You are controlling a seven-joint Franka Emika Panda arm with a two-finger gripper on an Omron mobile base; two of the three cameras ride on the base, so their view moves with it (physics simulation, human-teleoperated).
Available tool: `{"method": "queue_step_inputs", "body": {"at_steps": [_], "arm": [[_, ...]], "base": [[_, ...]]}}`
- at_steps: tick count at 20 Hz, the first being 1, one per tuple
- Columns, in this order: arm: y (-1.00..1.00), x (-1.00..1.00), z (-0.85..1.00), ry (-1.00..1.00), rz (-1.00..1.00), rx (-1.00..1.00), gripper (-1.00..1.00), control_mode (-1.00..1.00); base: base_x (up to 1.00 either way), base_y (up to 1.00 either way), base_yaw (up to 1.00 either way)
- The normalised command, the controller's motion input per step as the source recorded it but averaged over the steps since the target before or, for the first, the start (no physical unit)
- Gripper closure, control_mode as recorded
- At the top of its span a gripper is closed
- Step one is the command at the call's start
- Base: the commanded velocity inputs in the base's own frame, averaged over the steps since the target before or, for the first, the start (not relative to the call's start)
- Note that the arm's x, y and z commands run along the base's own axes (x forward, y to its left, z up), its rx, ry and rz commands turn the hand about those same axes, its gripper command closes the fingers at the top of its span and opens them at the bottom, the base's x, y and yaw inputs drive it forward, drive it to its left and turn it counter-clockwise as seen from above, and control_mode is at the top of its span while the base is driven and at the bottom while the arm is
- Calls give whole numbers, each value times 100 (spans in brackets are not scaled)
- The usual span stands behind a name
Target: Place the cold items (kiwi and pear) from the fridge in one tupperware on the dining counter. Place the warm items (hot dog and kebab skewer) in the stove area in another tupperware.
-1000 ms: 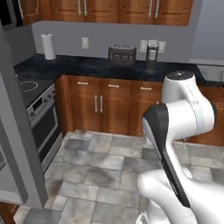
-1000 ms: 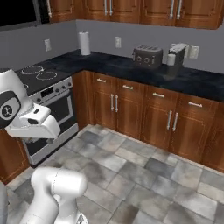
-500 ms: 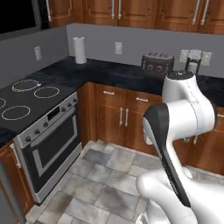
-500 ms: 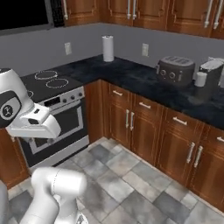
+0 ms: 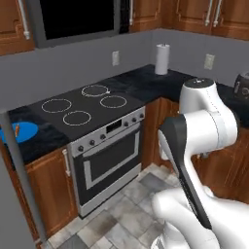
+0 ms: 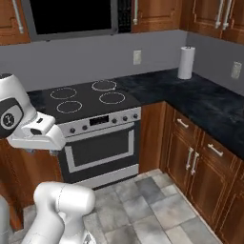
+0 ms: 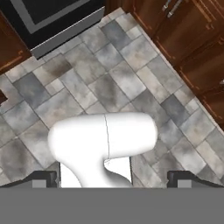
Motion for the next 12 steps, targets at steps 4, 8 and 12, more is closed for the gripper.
{"method": "queue_step_inputs", "body": {"at_steps": [4, 8, 12], "arm": [[0, 0, 0, 0, 0, 0, -100, 100], [0, 0, 0, 0, 0, 0, -100, 100], [0, 0, 0, 0, 0, 0, -100, 100]], "base": [[84, -3, 59], [100, -5, 51], [92, 0, 55]]}}
